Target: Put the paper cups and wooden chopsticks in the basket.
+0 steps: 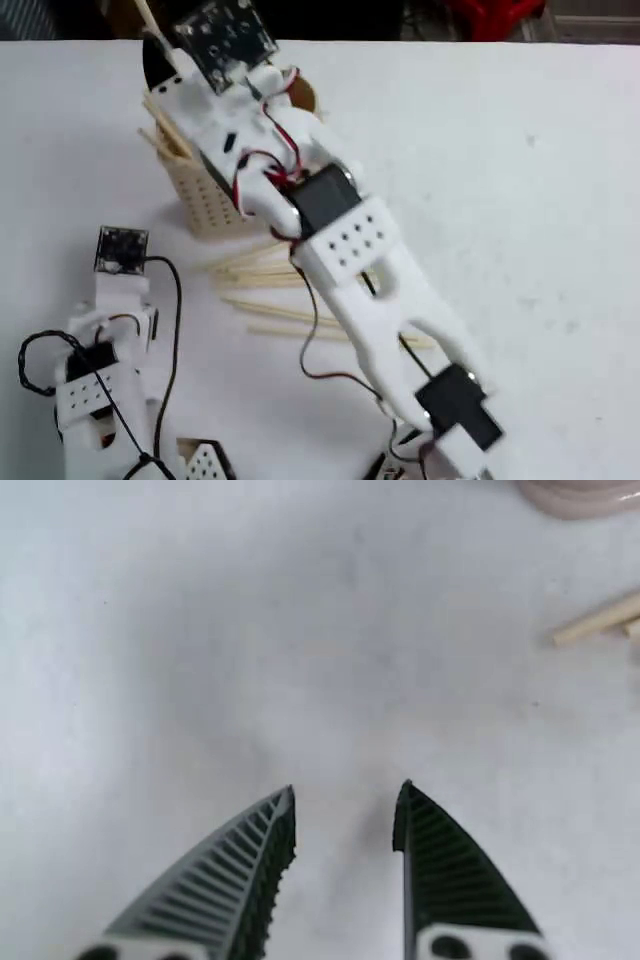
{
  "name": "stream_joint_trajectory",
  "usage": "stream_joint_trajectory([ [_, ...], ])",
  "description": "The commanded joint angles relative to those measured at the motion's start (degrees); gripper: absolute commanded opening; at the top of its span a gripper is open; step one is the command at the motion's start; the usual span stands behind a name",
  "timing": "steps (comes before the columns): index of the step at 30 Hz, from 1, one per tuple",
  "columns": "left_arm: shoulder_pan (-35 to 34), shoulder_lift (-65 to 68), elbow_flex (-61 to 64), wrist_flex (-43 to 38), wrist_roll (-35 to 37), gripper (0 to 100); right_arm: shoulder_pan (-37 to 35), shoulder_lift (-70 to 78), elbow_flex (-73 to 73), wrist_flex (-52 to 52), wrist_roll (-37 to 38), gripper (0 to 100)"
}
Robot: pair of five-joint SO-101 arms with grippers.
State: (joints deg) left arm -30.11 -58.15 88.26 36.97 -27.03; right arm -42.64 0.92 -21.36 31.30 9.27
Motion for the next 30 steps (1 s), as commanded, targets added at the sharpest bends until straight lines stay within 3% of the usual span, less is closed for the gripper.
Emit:
stream_joint_trajectory([
  [1, -0.4, -1.1, -0.4, -1.0, 0.5, 17, -0.5, 2.3, -6.2, -1.6, -0.5, 1.9],
  [4, -0.4, -1.1, -0.4, -1.0, 0.5, 17, -0.5, 4.0, -7.2, -1.5, -4.0, 3.4],
  [9, -0.4, -1.1, -0.4, -1.0, 0.5, 17, -0.2, 4.1, -7.6, 2.2, -14.6, 18.5],
  [13, -0.4, -1.1, -0.4, -1.0, 0.5, 17, -0.4, 4.1, -7.6, 7.0, -9.4, 17.0],
  [20, -0.4, -1.1, -0.4, -1.0, 0.5, 17, -0.5, -0.2, -7.7, 19.0, -3.1, 1.2],
  [30, -0.4, -1.1, -0.4, -1.0, 0.5, 17, -0.2, -13.3, -7.4, 52.7, -0.4, 4.5],
])
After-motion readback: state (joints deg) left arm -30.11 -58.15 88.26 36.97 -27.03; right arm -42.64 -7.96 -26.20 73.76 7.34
